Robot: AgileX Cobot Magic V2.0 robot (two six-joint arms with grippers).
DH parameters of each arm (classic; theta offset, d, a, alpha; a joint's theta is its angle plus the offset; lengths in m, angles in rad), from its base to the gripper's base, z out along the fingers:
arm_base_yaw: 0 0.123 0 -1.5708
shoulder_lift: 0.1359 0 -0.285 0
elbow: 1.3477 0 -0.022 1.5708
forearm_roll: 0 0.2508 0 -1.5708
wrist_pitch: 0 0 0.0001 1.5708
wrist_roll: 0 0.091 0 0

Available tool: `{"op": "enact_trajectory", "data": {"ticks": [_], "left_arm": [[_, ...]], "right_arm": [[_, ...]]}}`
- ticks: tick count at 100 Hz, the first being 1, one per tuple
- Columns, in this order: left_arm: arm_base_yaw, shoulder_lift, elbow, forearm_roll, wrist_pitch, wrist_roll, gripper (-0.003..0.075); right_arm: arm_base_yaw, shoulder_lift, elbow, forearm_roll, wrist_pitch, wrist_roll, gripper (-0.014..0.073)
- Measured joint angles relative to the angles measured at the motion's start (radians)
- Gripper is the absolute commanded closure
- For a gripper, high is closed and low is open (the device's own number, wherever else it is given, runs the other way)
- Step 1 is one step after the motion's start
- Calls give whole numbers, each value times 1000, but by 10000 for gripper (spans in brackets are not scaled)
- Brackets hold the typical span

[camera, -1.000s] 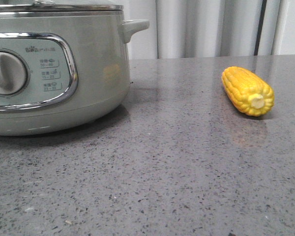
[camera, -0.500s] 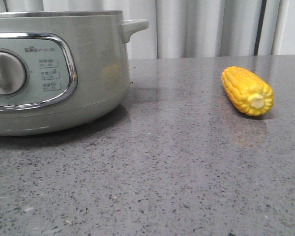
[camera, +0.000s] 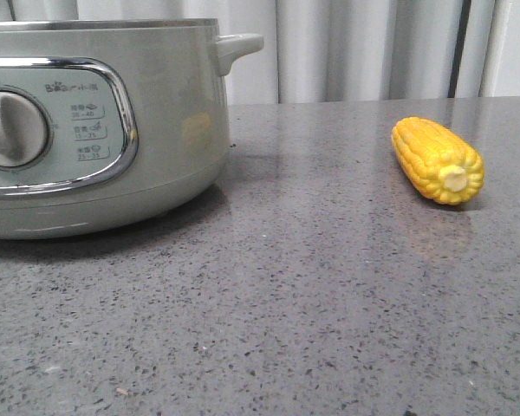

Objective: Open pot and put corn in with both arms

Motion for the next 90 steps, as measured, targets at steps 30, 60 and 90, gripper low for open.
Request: {"op": "enact_trajectory", "data": {"ticks": [30, 60, 90], "left_arm": [[99, 14, 191, 0, -16, 2, 622], [101, 39, 398, 0, -218, 2, 622], [101, 82, 485, 0, -404, 2, 611]], "right_arm": [[0, 0, 0, 6, 0, 0, -13], [0, 0, 0, 10, 0, 0, -13], [0, 0, 0, 20, 2, 0, -13]]}}
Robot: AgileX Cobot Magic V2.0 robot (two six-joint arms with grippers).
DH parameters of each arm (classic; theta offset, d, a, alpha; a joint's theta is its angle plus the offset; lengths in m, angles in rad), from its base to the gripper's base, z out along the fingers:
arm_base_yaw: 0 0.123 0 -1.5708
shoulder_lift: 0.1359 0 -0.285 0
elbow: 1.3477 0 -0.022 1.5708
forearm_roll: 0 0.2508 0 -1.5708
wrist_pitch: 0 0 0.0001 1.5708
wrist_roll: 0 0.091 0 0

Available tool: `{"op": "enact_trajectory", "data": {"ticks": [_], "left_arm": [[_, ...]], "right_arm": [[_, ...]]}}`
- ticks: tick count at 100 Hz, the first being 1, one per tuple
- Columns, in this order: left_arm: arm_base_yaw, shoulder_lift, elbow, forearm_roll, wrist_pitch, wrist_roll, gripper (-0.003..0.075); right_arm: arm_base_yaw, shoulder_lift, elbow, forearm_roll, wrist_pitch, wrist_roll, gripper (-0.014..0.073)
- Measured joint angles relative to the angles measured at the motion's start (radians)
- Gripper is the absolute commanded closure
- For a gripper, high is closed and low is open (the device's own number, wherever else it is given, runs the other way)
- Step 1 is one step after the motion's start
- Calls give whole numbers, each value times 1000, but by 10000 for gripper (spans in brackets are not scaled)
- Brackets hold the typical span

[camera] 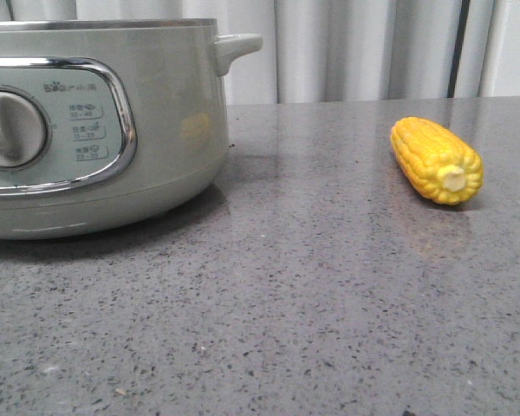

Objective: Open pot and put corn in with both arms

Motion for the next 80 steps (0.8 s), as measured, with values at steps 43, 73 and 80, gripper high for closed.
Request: {"op": "enact_trajectory", "data": {"ticks": [43, 73, 80], "left_arm": [[-84, 65, 19, 2, -49, 0, 394], [-99, 67, 15, -18, -98, 0, 253], [-110, 49, 15, -67, -100, -2, 260]], "right_arm": [[0, 0, 0, 11, 4, 0, -13], [1, 0, 0, 56, 5, 0, -13], [5, 2, -2, 78, 15, 0, -13]]}}
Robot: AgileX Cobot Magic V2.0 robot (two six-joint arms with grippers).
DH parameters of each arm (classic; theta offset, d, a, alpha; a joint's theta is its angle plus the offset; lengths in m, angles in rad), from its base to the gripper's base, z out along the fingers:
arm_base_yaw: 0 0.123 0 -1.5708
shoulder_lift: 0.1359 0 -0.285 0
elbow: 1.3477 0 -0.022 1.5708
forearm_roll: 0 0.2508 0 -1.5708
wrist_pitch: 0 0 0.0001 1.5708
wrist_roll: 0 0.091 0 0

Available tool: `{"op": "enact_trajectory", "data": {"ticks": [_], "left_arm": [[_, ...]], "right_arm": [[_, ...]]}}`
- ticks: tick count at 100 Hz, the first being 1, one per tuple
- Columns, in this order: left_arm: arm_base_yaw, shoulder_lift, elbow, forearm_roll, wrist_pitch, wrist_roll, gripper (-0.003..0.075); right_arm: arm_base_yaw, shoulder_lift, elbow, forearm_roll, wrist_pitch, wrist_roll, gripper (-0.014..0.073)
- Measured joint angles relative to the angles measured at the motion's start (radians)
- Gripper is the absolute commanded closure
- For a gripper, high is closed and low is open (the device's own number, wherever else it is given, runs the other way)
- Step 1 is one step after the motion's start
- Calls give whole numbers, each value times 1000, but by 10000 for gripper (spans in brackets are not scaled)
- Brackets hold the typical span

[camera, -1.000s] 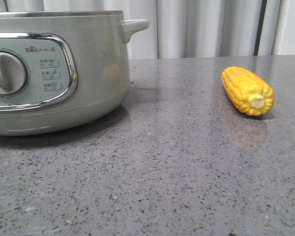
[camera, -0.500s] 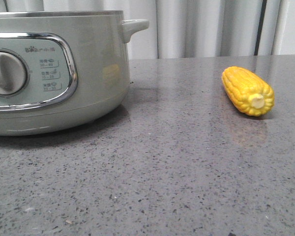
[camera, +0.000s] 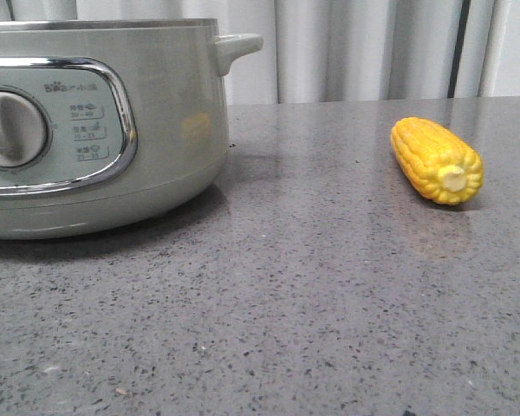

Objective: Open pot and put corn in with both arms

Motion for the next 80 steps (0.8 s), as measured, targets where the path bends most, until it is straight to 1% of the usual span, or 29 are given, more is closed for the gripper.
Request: {"op": "enact_trajectory", "data": {"ticks": [7, 16, 28, 38, 47, 60, 71, 80], "left_arm": [[-11, -32, 0, -49, 0, -2, 261], [-33, -103, 0, -107, -1, -2, 265], [-82, -233, 0, -122, -3, -2, 304], [-136, -354, 0, -123, -5, -2, 331], [-180, -464, 0, -116, -7, -2, 335], [-256, -620, 0, -110, 8, -2, 335], [-312, -747, 0, -111, 53, -2, 335], [-334, -848, 0, -110, 106, -2, 335]], "right_arm": [[12, 19, -19, 25, 25, -12, -13], [39, 76, -78, 77, 62, -85, -13], [95, 207, -199, 149, 124, -157, -13], [138, 366, -309, 162, 188, -170, -13], [151, 515, -394, 165, 232, -174, -13], [153, 724, -486, 165, 243, -176, -13], [153, 897, -546, 156, 244, -176, -13], [153, 1019, -591, 149, 244, -178, -10]]}}
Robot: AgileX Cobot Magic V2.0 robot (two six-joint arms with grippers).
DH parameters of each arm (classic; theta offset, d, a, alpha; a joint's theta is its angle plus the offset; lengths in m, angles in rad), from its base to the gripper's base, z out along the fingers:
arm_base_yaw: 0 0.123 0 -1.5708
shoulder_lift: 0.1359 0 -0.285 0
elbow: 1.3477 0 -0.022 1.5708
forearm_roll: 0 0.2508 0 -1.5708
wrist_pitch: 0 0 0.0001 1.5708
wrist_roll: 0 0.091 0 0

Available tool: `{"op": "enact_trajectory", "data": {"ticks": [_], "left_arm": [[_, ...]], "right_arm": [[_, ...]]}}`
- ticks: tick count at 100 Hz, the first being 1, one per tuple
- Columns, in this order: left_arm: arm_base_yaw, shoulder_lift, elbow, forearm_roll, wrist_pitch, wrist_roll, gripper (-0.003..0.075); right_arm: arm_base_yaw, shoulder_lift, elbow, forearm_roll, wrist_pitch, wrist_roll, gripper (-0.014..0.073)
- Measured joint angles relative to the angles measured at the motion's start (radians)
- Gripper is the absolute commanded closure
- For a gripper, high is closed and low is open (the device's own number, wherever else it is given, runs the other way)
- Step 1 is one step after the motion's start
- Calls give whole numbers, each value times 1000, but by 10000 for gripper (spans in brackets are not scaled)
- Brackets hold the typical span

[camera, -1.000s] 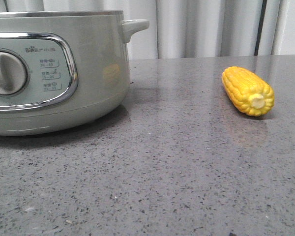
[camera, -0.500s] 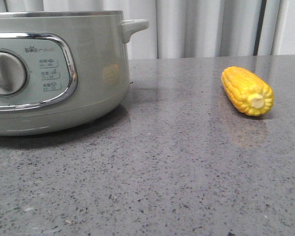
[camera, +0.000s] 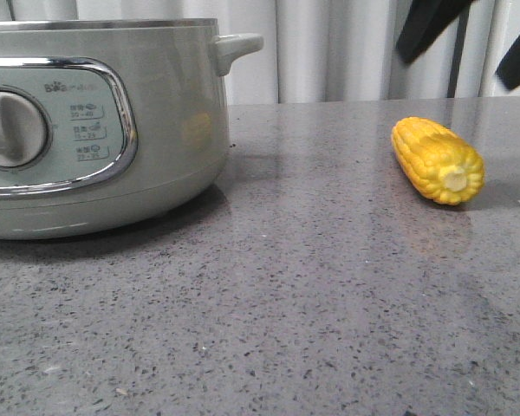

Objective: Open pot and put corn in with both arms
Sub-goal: 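Lower the right gripper and grasp the corn cob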

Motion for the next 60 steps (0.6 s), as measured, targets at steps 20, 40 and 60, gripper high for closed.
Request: {"op": "enact_trajectory", "data": {"ticks": [20, 40, 60], "left_arm": [[-6, -145, 0, 0, 141, 0, 335], [-6, -205, 0, -19, 139, 0, 335], [-6, -205, 0, -43, 129, 0, 335]], "right_arm": [[0, 183, -47, -12, -9, 36, 112], [0, 225, -50, -22, -16, 59, 467], [2, 195, -68, 3, 1, 59, 627]]}}
